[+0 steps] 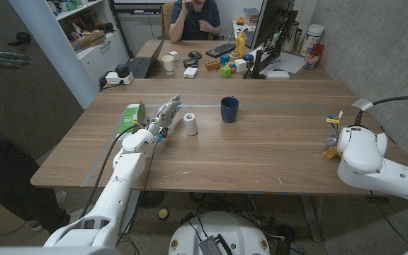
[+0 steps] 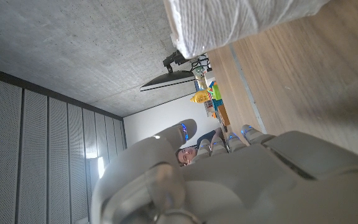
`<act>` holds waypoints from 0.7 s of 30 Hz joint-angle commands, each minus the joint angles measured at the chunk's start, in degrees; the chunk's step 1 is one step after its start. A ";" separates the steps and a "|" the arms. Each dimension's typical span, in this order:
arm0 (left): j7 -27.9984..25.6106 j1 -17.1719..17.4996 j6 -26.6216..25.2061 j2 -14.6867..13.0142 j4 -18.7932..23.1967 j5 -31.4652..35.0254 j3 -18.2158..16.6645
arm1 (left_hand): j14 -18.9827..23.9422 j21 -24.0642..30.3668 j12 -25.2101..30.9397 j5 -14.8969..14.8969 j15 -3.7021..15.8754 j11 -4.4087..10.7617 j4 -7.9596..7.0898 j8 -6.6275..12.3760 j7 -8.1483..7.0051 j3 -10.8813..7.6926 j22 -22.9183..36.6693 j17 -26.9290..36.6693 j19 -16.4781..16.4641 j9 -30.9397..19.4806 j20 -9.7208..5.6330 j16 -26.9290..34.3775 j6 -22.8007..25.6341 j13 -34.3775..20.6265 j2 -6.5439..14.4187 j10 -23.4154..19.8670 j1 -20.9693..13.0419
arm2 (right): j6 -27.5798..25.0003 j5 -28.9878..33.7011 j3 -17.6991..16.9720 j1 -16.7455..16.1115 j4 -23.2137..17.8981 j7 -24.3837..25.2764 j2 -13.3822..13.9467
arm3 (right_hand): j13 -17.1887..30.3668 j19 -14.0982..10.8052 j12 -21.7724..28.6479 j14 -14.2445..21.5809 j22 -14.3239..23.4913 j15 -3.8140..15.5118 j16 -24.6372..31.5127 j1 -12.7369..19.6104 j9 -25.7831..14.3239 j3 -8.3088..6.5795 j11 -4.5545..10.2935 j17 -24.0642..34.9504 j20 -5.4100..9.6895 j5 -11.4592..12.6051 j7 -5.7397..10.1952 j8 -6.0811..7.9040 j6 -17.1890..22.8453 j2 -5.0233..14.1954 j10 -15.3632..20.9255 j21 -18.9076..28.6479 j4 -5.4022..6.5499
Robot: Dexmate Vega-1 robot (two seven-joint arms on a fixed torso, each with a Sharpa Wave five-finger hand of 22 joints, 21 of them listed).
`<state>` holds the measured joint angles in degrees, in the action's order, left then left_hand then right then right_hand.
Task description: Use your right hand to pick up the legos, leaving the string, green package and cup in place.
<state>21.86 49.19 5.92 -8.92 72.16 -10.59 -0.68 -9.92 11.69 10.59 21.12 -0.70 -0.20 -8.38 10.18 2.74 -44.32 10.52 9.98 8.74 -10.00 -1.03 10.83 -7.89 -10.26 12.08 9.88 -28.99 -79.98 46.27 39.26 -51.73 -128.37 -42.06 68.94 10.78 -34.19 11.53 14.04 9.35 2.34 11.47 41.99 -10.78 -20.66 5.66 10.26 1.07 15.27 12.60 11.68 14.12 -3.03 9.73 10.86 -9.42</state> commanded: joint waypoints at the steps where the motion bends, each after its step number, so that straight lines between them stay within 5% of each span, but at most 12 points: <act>1: -0.03 0.15 0.08 -0.04 0.14 -0.26 -0.06 | -8.87 0.44 0.30 0.17 -0.30 -0.03 0.08 0.21 0.04 0.12 0.27 0.20 0.28 -0.15 0.09 0.51 -0.43 -0.20 0.07 5.39 -0.63 | 0.00 2.03 1.08 1.43 0.53 -3.11 -0.49 | 0.38 -1.99 0.15 1.06 0.15 1.98 0.59 2.77 -0.31 0.18 0.36 0.29 0.98 0.32 -0.37 1.07 3.50 0.59 0.77 0.62 0.09; 5: -0.07 0.08 0.12 -0.06 -0.06 -0.19 -0.03 | -8.90 0.44 0.30 0.18 -0.31 0.01 0.09 0.20 0.07 0.13 0.27 0.20 0.29 -0.15 0.09 0.50 -0.45 -0.20 0.07 5.38 -0.64 | 0.00 0.38 0.74 1.52 0.60 -2.10 -0.57 | 0.43 -3.83 0.16 2.10 0.17 3.25 0.83 4.69 -0.35 0.66 1.01 0.39 2.44 0.26 -1.24 1.54 6.13 1.34 1.13 0.84 0.34; 11: -0.01 -0.11 0.26 -0.09 -0.39 -0.19 -0.03 | -8.90 0.44 0.30 0.19 -0.35 -0.04 0.08 0.21 0.10 0.14 0.27 0.20 0.29 -0.15 0.11 0.50 -0.43 -0.20 0.07 5.39 -0.64 | 0.00 -3.47 0.87 2.71 0.65 -1.25 -0.15 | 0.48 -7.57 0.42 4.66 0.21 4.83 1.41 7.04 -0.64 2.72 1.22 0.56 4.21 0.06 -6.43 3.17 13.33 1.96 3.09 1.16 0.99; 17: 0.08 -0.35 0.39 -0.11 -0.80 -0.18 -0.02 | -8.87 0.44 0.32 0.20 -0.33 -0.01 0.09 0.21 0.06 0.16 0.27 0.20 0.31 -0.15 0.09 0.51 -0.44 -0.20 0.06 5.35 -0.65 | 0.00 -5.52 2.82 4.85 0.91 -1.01 0.37 | 0.52 -12.45 1.03 8.48 0.39 6.72 2.64 8.54 -0.80 4.60 1.47 0.81 5.67 0.19 -7.21 2.58 14.36 1.95 6.01 2.15 1.24; 21: 0.17 -0.61 0.56 -0.11 -1.24 -0.18 -0.03 | -8.86 0.45 0.31 0.20 -0.34 0.00 0.09 0.22 0.13 0.17 0.27 0.20 0.29 -0.15 0.10 0.52 -0.42 -0.20 0.06 5.36 -0.65 | 0.00 -4.85 3.61 5.51 1.22 -1.51 0.32 | 0.74 -16.27 2.36 14.42 0.65 8.74 4.66 10.41 -0.92 5.37 -0.79 1.27 7.34 0.81 -7.63 2.10 14.99 3.02 11.38 2.93 1.44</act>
<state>21.82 49.11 6.07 -8.99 71.76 -10.77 -0.71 -9.92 11.69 10.59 21.12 -0.70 -0.20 -8.38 10.18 2.74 -44.32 10.52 9.98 8.74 -10.00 -1.03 10.83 -7.88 -10.26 12.08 9.88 -29.00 -80.02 43.11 40.96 -48.41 -127.71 -43.12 68.97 11.19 -48.65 13.09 25.14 9.81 2.51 14.93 51.12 -11.43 -15.50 6.03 11.15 5.77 15.49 5.01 13.97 28.16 -0.19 18.30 13.20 -8.05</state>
